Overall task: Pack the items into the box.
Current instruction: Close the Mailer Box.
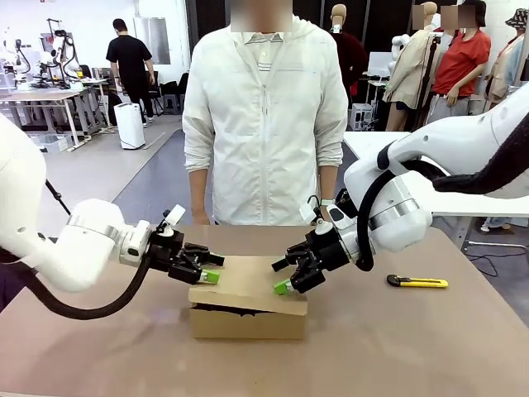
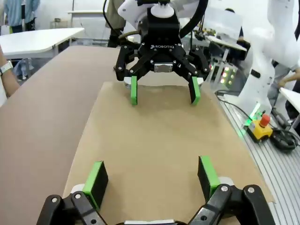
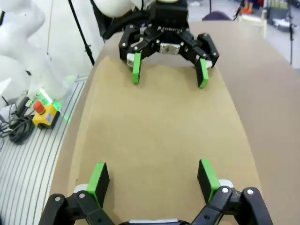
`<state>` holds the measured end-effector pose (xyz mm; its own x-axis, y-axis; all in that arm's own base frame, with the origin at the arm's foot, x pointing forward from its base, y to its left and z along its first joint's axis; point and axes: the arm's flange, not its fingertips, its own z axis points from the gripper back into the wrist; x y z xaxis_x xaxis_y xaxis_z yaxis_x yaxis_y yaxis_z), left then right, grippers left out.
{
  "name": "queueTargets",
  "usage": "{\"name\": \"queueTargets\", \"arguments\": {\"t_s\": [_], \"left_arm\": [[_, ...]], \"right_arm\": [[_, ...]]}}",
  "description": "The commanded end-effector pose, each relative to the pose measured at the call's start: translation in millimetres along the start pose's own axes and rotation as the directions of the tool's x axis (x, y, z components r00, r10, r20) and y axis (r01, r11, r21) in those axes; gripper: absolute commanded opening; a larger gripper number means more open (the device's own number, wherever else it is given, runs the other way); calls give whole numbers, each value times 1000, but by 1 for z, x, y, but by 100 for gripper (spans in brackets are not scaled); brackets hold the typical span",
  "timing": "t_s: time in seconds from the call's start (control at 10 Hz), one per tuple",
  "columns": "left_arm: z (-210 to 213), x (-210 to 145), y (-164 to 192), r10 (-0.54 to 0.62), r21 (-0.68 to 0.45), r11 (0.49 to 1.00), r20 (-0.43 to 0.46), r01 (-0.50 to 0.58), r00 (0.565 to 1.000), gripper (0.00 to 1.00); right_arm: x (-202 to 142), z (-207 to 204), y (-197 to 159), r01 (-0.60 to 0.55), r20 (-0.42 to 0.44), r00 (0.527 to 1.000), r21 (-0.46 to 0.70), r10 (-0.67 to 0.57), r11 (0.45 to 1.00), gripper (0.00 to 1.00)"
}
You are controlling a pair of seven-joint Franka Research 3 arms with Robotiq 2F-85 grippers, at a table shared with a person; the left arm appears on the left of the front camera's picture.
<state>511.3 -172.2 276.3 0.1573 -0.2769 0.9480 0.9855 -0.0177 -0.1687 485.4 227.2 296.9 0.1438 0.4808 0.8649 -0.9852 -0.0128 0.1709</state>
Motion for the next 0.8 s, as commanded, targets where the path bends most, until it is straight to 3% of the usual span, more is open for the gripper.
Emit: {"name": "queueTargets", "arguments": {"t_s": [0.0, 0.4, 0.7], "left_arm": [[1, -1, 0, -42, 10, 999, -63, 42, 997, 100], [9, -11, -9, -99, -21, 995, -197, 97, 975, 100], [21, 7, -19, -198, 36, 978, -168, 206, 966, 100]], "right_arm": [[-3, -4, -6, 32, -69, 997, -22, -34, 999, 100], [-4, 3, -10, 14, -13, 1000, 27, -14, 1000, 100], [4, 11, -12, 4, 32, 999, 58, -5, 998, 100]]}}
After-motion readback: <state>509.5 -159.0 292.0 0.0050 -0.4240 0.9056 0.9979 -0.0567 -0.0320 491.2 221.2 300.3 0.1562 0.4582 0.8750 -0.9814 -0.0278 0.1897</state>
